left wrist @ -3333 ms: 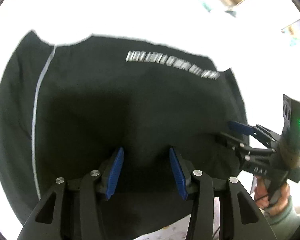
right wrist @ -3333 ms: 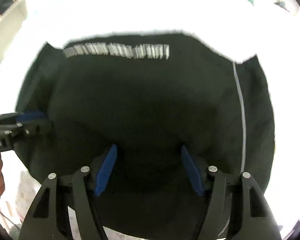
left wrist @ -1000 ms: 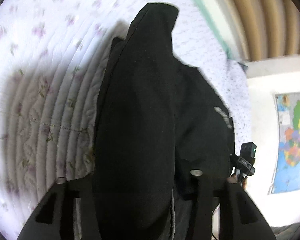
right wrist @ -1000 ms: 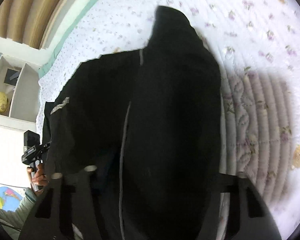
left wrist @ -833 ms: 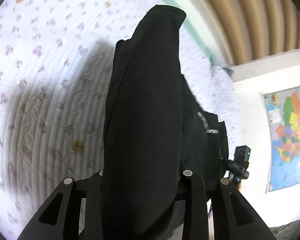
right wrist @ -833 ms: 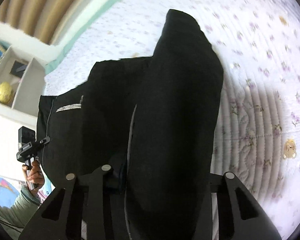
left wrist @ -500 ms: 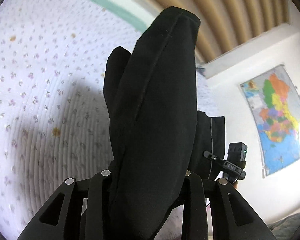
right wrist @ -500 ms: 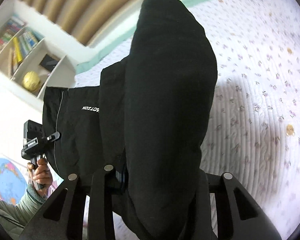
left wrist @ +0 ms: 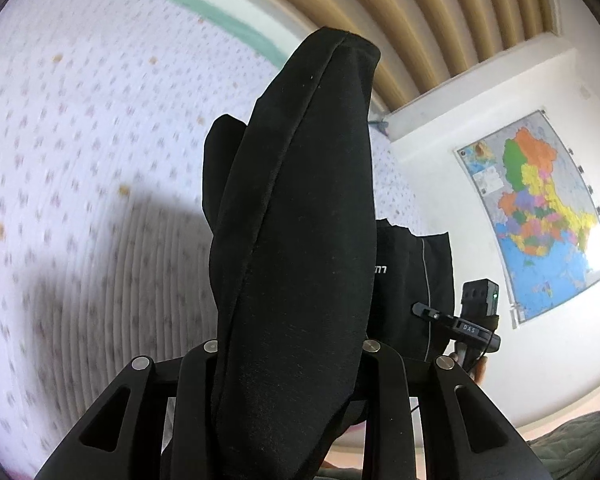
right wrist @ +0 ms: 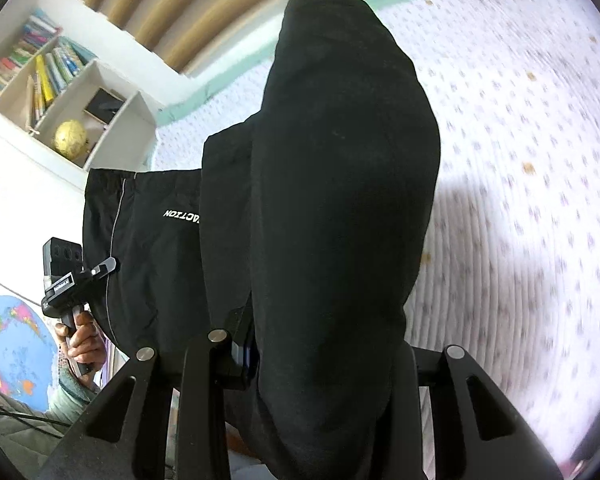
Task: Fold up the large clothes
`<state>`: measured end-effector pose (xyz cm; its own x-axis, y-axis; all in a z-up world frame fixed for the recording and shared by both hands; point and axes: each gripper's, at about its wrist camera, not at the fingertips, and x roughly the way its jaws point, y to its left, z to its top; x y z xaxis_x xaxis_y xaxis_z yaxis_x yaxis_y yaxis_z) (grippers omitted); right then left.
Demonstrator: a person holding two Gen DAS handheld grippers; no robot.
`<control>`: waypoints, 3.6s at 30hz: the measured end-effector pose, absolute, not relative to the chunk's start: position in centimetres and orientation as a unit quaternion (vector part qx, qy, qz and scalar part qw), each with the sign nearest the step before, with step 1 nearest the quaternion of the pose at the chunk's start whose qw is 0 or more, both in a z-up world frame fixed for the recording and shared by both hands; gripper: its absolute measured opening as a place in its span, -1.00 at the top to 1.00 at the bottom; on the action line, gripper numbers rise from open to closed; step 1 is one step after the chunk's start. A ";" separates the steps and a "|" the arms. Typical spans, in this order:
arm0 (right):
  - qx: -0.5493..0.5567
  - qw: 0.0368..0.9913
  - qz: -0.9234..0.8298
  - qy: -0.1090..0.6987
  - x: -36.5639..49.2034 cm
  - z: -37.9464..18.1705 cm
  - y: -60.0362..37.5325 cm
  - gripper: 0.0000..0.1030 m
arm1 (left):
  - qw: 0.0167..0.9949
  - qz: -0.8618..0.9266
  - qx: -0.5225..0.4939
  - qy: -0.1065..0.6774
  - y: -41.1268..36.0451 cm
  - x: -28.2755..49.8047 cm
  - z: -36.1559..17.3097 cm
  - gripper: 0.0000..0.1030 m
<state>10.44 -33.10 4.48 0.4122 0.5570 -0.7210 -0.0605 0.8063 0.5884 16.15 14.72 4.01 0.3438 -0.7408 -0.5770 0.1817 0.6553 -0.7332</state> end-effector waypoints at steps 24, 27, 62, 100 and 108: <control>0.260 0.812 0.134 0.506 10.9 -9.1 -37.5 -0.17 | 0.749 -0.280 -0.365 0.477 21.7 14.2 -14.4 -0.08; 0.261 0.821 0.113 0.496 10.1 -9.1 -38.1 -0.25 | 0.788 -0.255 -0.327 0.454 22.4 12.7 -12.7 -0.08; 0.069 0.920 0.004 0.386 -0.1 5.0 -23.4 -0.42 | 0.941 -0.113 -0.014 0.320 9.2 1.0 5.4 -0.07; -0.006 0.936 -0.013 0.351 -2.7 8.5 -15.4 -0.68 | 0.963 -0.049 0.039 0.261 4.8 -3.9 9.3 -0.45; 0.003 0.932 -0.015 0.361 -2.3 7.8 -15.9 -0.68 | 0.958 -0.049 0.025 0.280 5.2 -3.3 8.4 -0.45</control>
<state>-2.26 -15.87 7.76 0.7389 -0.0254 -0.6733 0.0297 0.9995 -0.0052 -3.30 5.19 8.40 0.8381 -0.0790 -0.5397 0.1072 0.9940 0.0209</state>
